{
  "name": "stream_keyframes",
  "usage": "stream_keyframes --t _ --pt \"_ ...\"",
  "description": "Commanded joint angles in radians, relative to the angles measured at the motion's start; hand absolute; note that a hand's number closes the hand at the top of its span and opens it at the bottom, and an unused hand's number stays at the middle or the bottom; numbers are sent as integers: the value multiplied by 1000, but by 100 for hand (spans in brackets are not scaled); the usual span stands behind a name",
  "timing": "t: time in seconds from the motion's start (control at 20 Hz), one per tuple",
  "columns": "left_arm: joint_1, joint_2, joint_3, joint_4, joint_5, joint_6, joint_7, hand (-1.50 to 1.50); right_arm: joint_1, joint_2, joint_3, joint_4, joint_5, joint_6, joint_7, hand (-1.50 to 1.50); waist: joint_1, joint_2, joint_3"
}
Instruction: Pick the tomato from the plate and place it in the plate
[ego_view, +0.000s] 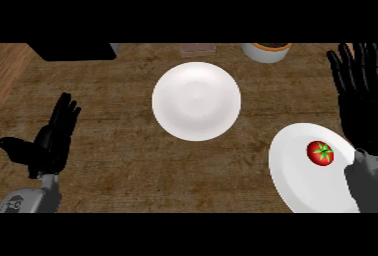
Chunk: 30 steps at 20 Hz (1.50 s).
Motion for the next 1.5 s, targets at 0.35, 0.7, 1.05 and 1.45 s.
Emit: stream_keyframes --t 0.35,0.7,1.05,1.45 --pt "33 42 -67 7 -78 -62 -29 0 65 -230 3 266 425 -319 198 150 12 49 -24" --pt "85 49 -67 -3 -72 -118 -48 0 198 193 116 286 555 -709 -43 -150 33 29 -8" --pt "42 2 -72 39 -117 -100 -40 0 374 113 169 9 782 -833 240 -150 17 26 -10" --pt "72 20 -44 30 -108 -112 -60 0 484 -101 180 -107 1004 -571 722 -150 22 26 -13"
